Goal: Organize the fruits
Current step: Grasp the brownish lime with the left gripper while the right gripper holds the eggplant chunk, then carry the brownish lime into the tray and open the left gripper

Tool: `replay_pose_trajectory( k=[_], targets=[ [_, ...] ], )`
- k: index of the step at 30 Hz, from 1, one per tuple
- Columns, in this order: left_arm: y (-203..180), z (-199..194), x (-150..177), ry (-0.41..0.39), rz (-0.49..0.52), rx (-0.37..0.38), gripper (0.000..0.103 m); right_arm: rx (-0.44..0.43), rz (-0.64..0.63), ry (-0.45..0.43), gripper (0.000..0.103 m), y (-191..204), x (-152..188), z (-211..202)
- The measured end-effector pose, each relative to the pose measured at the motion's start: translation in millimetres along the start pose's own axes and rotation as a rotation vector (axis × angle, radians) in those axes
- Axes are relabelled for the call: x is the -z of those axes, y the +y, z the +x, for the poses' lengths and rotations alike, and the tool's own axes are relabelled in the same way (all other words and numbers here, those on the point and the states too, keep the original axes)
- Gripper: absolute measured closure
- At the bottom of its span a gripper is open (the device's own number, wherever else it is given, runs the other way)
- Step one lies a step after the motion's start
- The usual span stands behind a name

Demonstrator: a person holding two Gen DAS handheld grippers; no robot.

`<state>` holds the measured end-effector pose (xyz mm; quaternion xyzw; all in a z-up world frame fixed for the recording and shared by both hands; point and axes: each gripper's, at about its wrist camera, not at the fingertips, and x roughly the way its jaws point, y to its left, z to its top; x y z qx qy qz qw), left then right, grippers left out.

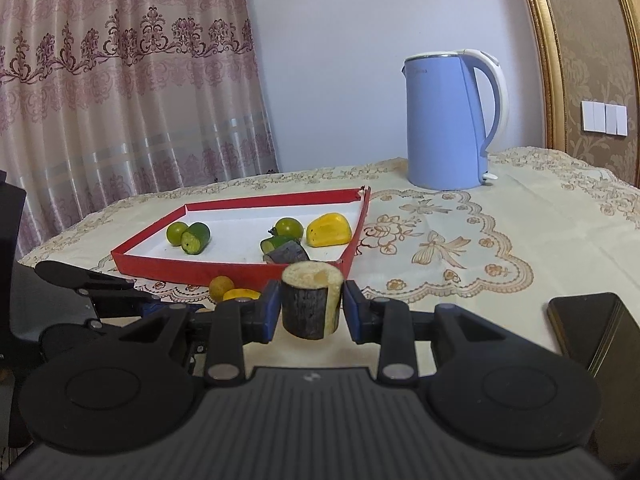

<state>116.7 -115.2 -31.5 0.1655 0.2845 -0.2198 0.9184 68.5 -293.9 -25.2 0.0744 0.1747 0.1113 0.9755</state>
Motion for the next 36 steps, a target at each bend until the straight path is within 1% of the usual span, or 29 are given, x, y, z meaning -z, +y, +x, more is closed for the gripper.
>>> replay_pose_trajectory(
  k=[4,7,13,17,22,29,36],
  targets=[
    [4,-8,3,-0.015,-0.034,0.028,0.074,-0.013,-0.006,0.001,0.072,3,1,0],
    [9,-17,5,-0.032,-0.053,0.016,0.074,-0.021,-0.012,0.003,0.072,5,0,0],
    [31,-30,4,-0.046,-0.092,-0.076,0.074,-0.042,-0.016,0.002,0.072,9,-1,0],
    [51,-30,-3,-0.045,-0.125,-0.141,0.074,-0.058,-0.023,0.006,0.072,14,-1,1],
    [69,-22,-16,-0.045,-0.139,-0.228,0.074,-0.068,-0.031,0.008,0.072,18,-1,1],
    [86,2,-33,-0.02,-0.164,-0.282,0.074,-0.1,-0.027,0.006,0.072,22,-4,0],
    [95,33,-60,0.002,-0.167,-0.319,0.074,-0.109,-0.037,0.015,0.072,26,-3,1]
  ],
)
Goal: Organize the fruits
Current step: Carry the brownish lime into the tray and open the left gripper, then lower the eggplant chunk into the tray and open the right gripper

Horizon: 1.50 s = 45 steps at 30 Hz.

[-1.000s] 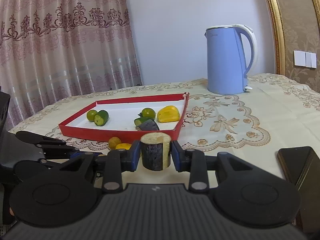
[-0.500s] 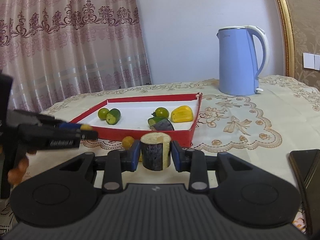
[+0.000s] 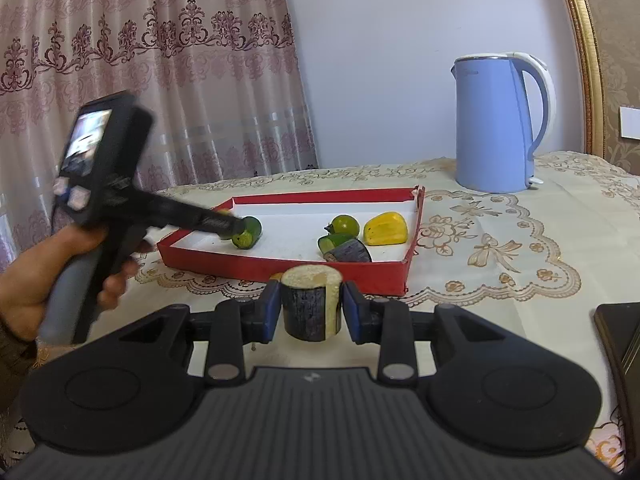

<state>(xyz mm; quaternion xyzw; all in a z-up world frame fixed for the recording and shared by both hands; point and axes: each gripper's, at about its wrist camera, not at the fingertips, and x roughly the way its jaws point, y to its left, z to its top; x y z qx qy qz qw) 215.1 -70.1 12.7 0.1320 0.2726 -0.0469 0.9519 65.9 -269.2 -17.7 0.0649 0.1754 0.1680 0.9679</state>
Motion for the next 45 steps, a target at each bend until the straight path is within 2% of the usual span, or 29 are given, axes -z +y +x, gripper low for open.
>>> replay_pose_trajectory(
  k=[7,14,24,25,26,28,33,37,38,40,42,45],
  targets=[
    [-6,37,-22,0.029,0.008,-0.043,0.074,0.002,-0.001,0.007,0.072,-2,1,1],
    [-20,64,-29,0.069,0.035,-0.048,0.074,0.003,0.002,0.019,0.072,-3,3,6],
    [-26,74,-34,0.093,0.029,-0.056,0.072,0.008,0.005,0.023,0.072,-4,4,8],
    [-26,74,-35,0.093,0.026,-0.054,0.066,0.008,0.004,0.024,0.072,-4,4,8],
    [-25,73,-35,0.091,0.023,-0.054,0.053,0.008,0.004,0.024,0.072,-3,4,8],
    [-25,69,-35,0.075,0.023,-0.064,0.034,0.01,0.007,0.021,0.072,-3,4,8],
    [-18,46,-30,0.033,0.031,-0.12,0.032,0.009,-0.007,0.01,0.072,0,-2,9],
    [6,10,-11,0.025,-0.049,-0.232,0.014,-0.002,-0.04,0.005,0.072,5,-13,13],
    [13,1,-5,0.018,-0.08,-0.242,0.008,-0.005,-0.047,0.005,0.072,5,-16,16],
    [26,-16,7,0.015,-0.134,-0.243,0.005,-0.02,-0.065,0.006,0.072,7,-24,23],
    [34,-28,20,0.011,-0.187,-0.259,0.004,-0.017,-0.089,0.009,0.072,9,-33,33],
    [38,-33,35,0.014,-0.213,-0.279,0.004,-0.013,-0.128,0.023,0.072,9,-49,51]
  ],
)
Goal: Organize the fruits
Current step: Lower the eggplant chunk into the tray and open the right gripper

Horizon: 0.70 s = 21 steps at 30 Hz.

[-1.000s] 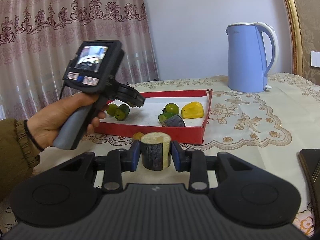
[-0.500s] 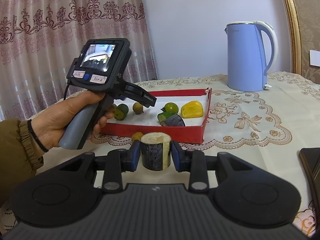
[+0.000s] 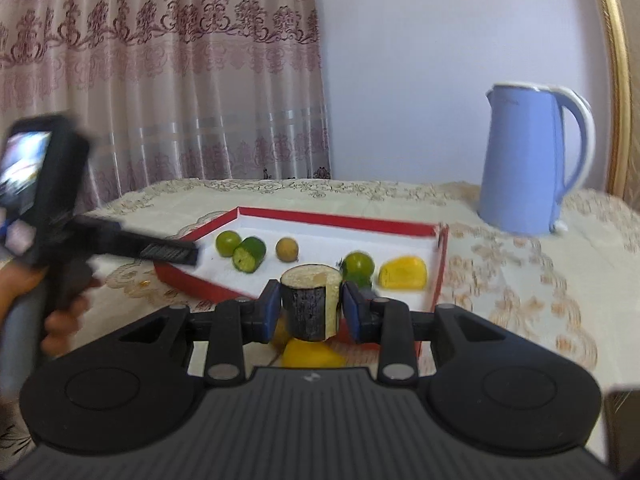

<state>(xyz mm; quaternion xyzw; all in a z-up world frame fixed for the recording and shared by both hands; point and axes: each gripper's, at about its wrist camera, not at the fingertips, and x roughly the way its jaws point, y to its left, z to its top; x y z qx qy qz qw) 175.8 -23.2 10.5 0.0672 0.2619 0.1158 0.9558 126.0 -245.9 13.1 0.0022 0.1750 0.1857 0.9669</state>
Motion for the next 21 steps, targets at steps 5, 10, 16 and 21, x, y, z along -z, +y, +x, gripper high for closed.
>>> replay_pose_trajectory(
  k=[5,10,16,21],
  targets=[
    [3,15,21,0.067,0.004,0.018,0.003,-0.008,0.01,0.047,0.072,-8,-27,41],
    [5,14,27,0.048,-0.011,0.037,0.003,-0.003,0.026,0.096,0.072,-9,-38,84],
    [6,18,31,0.061,-0.022,0.044,0.003,0.023,0.032,0.132,0.072,-11,-44,118],
    [7,21,31,0.073,-0.03,0.052,0.003,0.041,0.038,0.15,0.072,-15,-47,133]
  ],
)
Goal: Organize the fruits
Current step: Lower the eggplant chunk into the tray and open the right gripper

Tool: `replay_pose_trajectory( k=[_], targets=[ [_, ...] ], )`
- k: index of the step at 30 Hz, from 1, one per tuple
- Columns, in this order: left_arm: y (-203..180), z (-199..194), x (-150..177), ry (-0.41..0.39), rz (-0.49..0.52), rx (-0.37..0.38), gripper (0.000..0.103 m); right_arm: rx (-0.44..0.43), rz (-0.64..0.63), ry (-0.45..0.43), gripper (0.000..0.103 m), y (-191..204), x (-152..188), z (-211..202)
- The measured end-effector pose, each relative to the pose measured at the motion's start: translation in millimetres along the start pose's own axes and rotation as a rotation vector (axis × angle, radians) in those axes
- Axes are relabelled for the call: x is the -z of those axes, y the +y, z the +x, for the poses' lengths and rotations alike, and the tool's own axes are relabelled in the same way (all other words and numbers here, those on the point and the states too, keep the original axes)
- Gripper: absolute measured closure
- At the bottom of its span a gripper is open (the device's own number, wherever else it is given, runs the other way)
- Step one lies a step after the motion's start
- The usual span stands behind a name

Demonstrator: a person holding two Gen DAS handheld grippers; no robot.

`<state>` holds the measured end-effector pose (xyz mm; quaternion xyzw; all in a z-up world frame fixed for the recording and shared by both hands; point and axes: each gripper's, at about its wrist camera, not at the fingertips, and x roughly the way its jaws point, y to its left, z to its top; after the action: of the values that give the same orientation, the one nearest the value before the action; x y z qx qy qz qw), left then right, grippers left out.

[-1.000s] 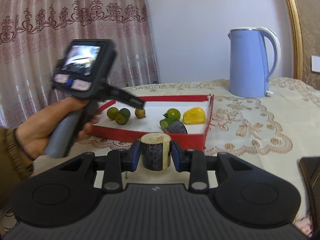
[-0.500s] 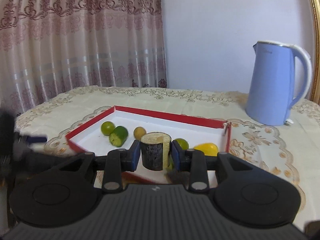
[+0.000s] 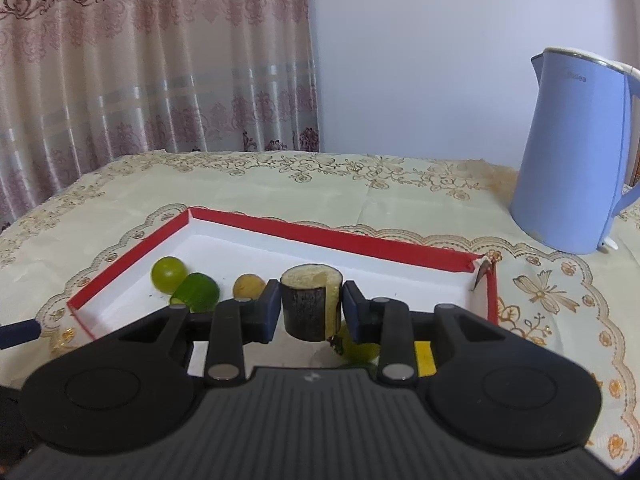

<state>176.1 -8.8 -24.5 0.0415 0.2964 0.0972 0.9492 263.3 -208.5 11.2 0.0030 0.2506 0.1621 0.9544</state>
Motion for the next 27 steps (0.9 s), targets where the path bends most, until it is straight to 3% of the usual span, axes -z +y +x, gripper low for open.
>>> replay_pose_trajectory(
  k=[15,27],
  targets=[
    [1,4,0,0.029,-0.003,0.01,0.003,0.002,0.031,0.031,0.072,-5,-4,26],
    [2,6,0,0.037,-0.01,0.012,0.003,0.005,0.029,-0.042,0.071,-4,-6,-9]
  ],
)
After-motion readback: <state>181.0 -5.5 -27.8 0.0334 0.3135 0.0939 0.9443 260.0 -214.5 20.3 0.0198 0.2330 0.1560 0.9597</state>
